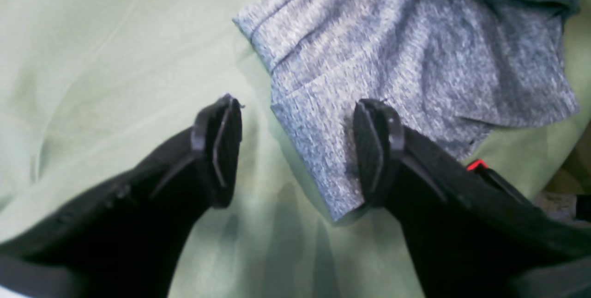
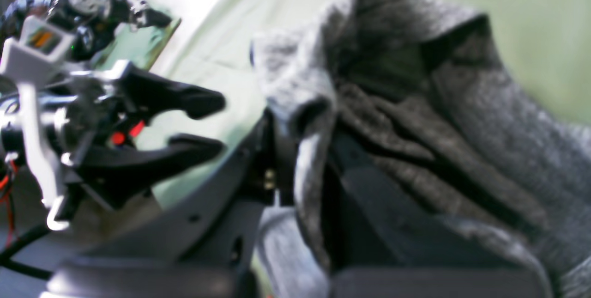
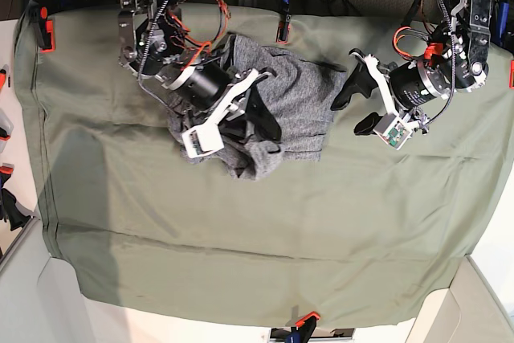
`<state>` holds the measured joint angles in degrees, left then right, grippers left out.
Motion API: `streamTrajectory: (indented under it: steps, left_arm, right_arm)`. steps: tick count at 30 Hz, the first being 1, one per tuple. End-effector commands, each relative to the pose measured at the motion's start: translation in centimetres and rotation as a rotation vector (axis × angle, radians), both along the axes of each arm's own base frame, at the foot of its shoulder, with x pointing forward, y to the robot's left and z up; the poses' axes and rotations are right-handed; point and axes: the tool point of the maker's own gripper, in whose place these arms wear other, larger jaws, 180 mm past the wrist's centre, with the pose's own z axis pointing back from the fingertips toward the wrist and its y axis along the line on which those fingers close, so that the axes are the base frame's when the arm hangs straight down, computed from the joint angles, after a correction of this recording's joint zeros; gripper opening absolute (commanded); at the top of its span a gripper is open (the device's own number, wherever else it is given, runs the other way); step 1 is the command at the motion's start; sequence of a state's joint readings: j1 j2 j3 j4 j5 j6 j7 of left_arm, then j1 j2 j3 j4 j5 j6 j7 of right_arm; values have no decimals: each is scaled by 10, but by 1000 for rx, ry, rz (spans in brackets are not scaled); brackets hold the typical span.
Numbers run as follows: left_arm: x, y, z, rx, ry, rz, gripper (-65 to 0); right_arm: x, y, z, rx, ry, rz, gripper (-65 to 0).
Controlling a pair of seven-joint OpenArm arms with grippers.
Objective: Fold the T-shirt properly
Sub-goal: 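Grasp the strip's other end with the right gripper and fold it over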
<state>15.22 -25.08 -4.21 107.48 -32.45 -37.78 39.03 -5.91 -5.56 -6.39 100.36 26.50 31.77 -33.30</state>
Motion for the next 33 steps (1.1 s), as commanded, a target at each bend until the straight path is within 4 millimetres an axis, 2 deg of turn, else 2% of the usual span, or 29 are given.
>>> streamTrajectory:
  steps: [1,2,3,5,6,7,8,11,14,21,25,26,29,33]
  left_arm:
    - [6,-1,13,-16,-43,-15,-246]
    - [6,-1,13,-16,-43,-15,-246]
    - [5,-1,13,-16,-43,-16,-246]
    - [4,-3,13,-17,-45,-34,-246]
    - [3,-5,14,-20,-45,-41,-246]
    - [3,-5,14,-26,-44,-42,-246]
    - [3,-6,15,-32,-44,-42,-246]
    - [3,-7,16,-47,-45,-42,-246]
    - [6,-2,22,-68,-56,-20,-246]
    - [20,38,58,-185,-115,117,-246]
    - [19,52,66,-221,-107,154,-247]
    - [17,51,66,-230,-93,151,-247]
    - [11,44,64,-272,-70,139,-277]
    - [10,40,62,-288,-65,140,-368]
  right_arm:
    - [1,11,10,19,-45,15,-650]
    - [-3,22,7,6,-52,45,-650]
    - [-9,33,3,-1,-49,77,-581]
    - [-21,55,-4,0,-27,148,-386]
    - [-27,64,-8,-1,-18,179,-316]
    - [-33,71,-10,-1,-10,205,-280]
    - [-38,77,-11,0,-6,224,-273]
    - [-43,83,-8,7,-10,248,-273]
    - [-41,82,5,23,-40,244,-275]
    - [-41,80,56,91,-141,253,-275]
    - [-26,73,54,-35,-199,234,-290]
    - [-19,68,51,-72,-210,212,-343]
    - [4,46,41,-182,-217,116,-650]
    - [16,20,26,-258,-183,61,-650]
